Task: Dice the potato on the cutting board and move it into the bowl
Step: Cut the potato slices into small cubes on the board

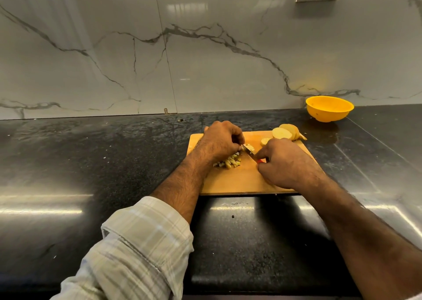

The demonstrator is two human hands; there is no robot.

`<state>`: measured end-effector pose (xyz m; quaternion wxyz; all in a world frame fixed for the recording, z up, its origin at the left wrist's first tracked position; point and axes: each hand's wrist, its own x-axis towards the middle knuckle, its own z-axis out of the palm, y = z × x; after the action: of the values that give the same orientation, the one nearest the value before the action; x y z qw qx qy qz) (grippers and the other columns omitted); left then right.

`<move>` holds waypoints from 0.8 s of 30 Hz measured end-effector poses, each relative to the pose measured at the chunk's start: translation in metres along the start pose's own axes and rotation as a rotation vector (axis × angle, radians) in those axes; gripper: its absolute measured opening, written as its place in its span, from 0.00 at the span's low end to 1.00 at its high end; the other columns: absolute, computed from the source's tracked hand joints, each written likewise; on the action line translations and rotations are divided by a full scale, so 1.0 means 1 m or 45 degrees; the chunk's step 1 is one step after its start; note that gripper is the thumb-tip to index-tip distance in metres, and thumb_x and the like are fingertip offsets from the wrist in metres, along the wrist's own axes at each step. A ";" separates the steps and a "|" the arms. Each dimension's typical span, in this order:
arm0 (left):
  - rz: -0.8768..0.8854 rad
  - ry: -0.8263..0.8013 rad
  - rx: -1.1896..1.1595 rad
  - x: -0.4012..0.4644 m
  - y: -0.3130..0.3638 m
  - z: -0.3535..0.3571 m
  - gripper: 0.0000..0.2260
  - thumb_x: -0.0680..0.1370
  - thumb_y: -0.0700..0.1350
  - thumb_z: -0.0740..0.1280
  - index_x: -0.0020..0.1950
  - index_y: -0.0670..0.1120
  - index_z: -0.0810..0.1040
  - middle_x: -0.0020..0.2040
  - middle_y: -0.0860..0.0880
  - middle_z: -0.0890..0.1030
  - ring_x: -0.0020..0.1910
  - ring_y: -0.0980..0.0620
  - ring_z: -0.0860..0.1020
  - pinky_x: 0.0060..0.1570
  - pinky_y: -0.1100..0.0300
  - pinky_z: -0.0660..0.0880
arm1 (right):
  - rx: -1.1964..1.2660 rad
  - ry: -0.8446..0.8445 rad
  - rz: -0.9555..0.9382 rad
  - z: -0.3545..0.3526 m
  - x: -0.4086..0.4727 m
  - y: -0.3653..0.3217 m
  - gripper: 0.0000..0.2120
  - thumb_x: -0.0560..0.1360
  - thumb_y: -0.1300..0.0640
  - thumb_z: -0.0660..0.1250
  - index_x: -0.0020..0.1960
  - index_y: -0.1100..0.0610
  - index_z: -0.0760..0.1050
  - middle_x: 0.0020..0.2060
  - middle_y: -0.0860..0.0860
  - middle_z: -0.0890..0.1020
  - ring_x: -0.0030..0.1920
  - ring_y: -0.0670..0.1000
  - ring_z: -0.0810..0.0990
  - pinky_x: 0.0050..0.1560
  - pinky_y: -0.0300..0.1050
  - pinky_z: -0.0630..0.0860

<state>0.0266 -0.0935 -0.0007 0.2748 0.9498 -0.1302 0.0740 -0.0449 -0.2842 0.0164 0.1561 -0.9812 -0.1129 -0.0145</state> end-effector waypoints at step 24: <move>0.001 0.059 0.177 -0.005 0.009 -0.005 0.05 0.76 0.46 0.77 0.46 0.56 0.86 0.46 0.62 0.83 0.56 0.58 0.78 0.66 0.44 0.61 | -0.007 -0.038 -0.050 -0.006 -0.002 -0.003 0.18 0.78 0.52 0.71 0.68 0.48 0.82 0.61 0.47 0.83 0.54 0.48 0.79 0.57 0.47 0.81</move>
<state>0.0192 -0.0969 0.0072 0.2109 0.9646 -0.1189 0.1049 -0.0472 -0.2834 0.0231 0.1515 -0.9793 -0.1344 -0.0031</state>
